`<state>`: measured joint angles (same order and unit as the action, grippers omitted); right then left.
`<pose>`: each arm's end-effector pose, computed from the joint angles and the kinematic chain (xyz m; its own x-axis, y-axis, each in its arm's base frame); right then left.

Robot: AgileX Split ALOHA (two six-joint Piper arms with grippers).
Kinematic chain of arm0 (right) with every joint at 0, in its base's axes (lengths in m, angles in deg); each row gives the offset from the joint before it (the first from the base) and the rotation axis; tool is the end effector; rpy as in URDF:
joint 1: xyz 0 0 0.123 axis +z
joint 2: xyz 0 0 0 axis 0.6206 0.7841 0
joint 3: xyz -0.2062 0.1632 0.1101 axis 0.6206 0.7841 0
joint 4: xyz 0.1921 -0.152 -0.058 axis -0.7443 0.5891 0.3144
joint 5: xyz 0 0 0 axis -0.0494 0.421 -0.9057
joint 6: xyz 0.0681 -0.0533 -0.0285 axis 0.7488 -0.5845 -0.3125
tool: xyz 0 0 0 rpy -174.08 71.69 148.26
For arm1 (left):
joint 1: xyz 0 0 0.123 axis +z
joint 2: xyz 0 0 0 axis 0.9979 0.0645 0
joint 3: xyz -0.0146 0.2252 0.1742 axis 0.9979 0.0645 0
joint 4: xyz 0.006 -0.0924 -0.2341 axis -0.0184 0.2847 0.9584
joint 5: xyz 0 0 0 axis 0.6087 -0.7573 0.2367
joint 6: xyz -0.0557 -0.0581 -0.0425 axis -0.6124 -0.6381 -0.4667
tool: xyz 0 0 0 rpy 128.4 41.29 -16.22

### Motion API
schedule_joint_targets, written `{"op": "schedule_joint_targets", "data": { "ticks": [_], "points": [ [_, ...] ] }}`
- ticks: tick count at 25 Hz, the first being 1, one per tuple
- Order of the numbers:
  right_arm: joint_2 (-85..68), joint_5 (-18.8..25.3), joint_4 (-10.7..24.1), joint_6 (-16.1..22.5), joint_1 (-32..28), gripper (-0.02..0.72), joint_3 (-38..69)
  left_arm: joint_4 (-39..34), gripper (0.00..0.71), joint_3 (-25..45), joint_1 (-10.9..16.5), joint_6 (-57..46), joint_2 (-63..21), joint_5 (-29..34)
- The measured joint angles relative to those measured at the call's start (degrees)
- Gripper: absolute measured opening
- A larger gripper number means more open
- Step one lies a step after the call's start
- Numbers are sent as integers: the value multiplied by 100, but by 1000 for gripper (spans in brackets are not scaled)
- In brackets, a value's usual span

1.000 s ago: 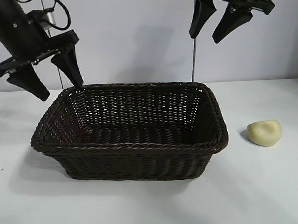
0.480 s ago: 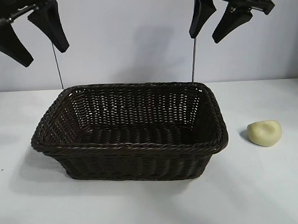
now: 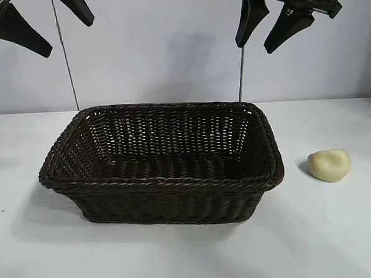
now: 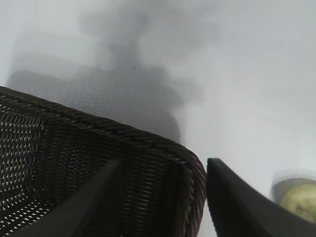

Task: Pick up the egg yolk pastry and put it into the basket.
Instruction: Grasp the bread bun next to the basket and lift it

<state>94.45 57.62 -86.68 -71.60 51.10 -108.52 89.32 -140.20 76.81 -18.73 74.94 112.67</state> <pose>0.4108 0.1121 0.3022 -0.8811 -0.0831 -0.4656 -0.2132 0.9485 0.2341 0.3828 -0.1082 0.3002 -0.9375 -0.0017 -0.3480 0.1849 0.8448 -0.5021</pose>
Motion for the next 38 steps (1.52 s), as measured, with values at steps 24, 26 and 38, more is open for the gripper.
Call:
{"op": "schedule_joint_targets", "data": {
  "ticks": [24,26,38],
  "points": [
    [0,116,0,26,0,381,0,7,561,831,-273,32,6,-682],
    [0,224,0,39,-32,381,0,7,561,831,-273,32,6,-682],
    [0,1027,30,-43,-1140,381,0,7,561,831,-273,36,6,-687]
  ]
}}
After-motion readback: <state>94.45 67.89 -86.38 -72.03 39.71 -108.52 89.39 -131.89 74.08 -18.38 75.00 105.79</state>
